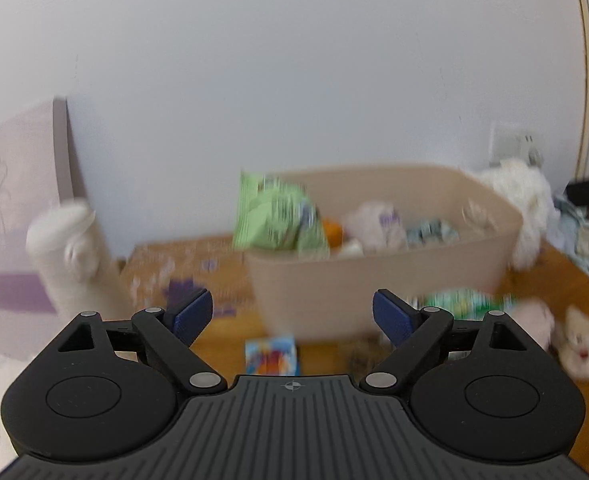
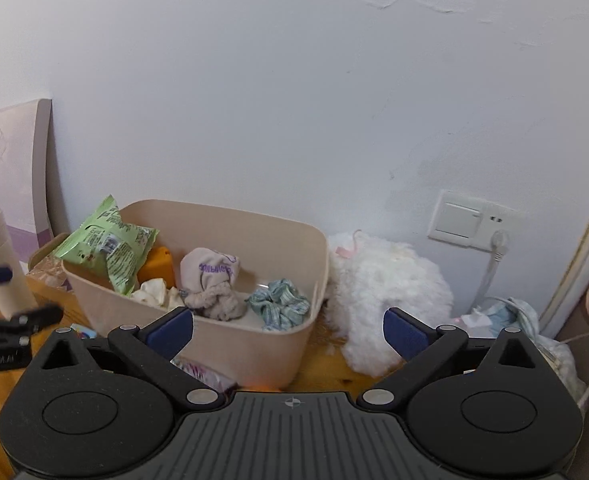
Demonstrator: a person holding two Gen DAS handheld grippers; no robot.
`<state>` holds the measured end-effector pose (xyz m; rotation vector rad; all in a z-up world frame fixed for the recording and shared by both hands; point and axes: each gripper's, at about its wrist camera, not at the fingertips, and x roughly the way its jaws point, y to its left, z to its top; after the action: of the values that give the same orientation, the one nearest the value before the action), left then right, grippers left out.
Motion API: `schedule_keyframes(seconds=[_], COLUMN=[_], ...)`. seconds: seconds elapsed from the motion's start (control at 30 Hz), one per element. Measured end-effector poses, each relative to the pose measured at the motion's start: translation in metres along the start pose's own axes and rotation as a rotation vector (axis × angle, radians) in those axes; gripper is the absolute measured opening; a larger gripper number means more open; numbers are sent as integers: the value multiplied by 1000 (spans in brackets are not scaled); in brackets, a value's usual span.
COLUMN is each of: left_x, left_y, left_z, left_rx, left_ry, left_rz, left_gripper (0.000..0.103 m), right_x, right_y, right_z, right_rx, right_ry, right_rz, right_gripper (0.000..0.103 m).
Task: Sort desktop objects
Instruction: 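Grasp the cartoon-printed tissue pack with the left tool while the right tool grasps the white plush toy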
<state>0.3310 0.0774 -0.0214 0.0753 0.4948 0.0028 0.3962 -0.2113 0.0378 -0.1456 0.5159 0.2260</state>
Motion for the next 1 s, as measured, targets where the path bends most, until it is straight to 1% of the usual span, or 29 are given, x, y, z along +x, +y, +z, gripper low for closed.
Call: schedule_keyframes(seconds=[0.1, 0.17, 0.27, 0.4, 0.5, 0.6, 0.73, 0.8, 0.87, 0.97, 1.0], left_x=[-7, -11, -17, -18, -17, -12, -6, -2, 2, 9, 13], left_y=[7, 7, 5, 1, -4, -5, -4, -3, -1, 4, 6], left_z=[-18, -28, -41, -52, -60, -67, -72, -72, -72, -70, -70], left_rx=[-13, -10, -4, -10, 16, 29, 16, 16, 10, -26, -36], left_ry=[34, 48, 65, 86, 97, 109, 130, 137, 143, 160, 162], left_rz=[15, 33, 37, 39, 71, 86, 84, 88, 89, 56, 56], left_gripper=[89, 89, 89, 89, 89, 89, 89, 89, 89, 89, 89], right_x=[-18, -26, -34, -38, -38, -38, -43, -43, -39, -25, -18], right_y=[-9, -15, -27, -48, -57, -58, -48, -41, -38, -40, -41], right_z=[-19, -33, -57, -91, -112, -123, -131, -132, -133, -132, -132], right_rx=[26, 43, 95, 214, 248, 234, 115, 52, 25, 57, 64], right_ry=[-7, -1, 16, 61, 90, 94, 38, 15, 14, 40, 60], right_rz=[-2, -17, -41, 19, 14, -41, -109, -121, -121, -93, -90], right_gripper=[103, 103, 103, 103, 103, 103, 103, 103, 103, 103, 103])
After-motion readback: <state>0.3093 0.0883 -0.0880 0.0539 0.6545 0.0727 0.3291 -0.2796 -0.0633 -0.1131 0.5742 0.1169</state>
